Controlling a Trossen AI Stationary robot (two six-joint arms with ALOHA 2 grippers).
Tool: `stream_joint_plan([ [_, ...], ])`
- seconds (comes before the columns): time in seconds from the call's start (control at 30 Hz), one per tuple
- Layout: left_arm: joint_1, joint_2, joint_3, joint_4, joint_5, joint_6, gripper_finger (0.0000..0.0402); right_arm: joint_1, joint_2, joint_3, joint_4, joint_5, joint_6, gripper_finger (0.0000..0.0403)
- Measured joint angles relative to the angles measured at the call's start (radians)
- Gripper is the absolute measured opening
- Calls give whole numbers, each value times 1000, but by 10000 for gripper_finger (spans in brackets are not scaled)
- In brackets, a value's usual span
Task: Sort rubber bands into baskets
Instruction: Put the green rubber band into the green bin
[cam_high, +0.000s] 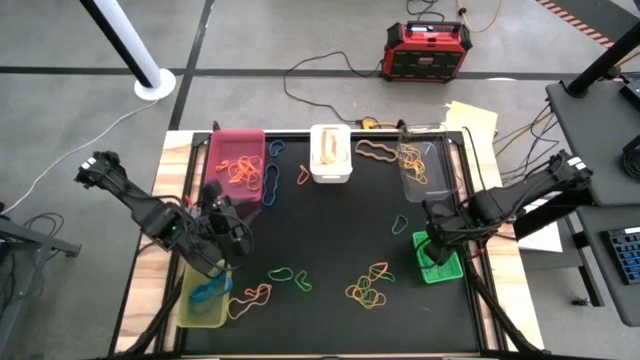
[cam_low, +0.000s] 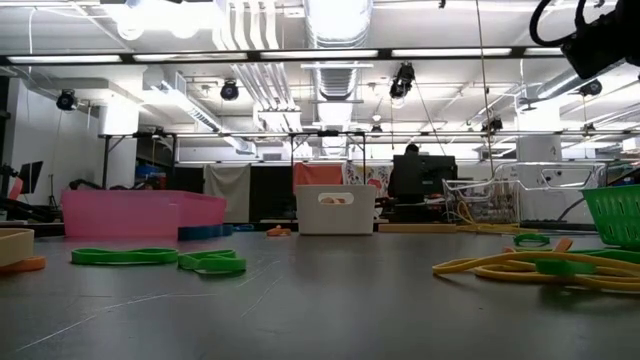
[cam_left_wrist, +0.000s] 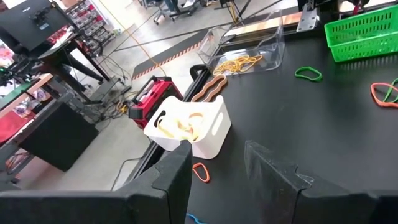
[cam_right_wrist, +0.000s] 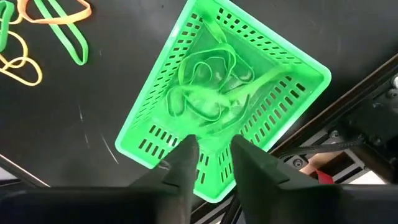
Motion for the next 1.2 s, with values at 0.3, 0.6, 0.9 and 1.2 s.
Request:
stream_joint_plan([
  [0.3, 0, 99, 0, 15, 179, -13, 132, 0, 6, 0, 258, 309, -233, 137],
  [0.6, 0, 291, 0, 91, 563, -23, 132, 0, 93, 0, 717, 592, -708, 131],
  [0.9, 3, 490, 0, 98, 616, -22, 132, 3, 275, 0, 1056, 595, -903, 128],
  [1.2, 19, 619, 0, 138, 698, -19, 132, 21, 396, 0, 1106, 594, -795, 151],
])
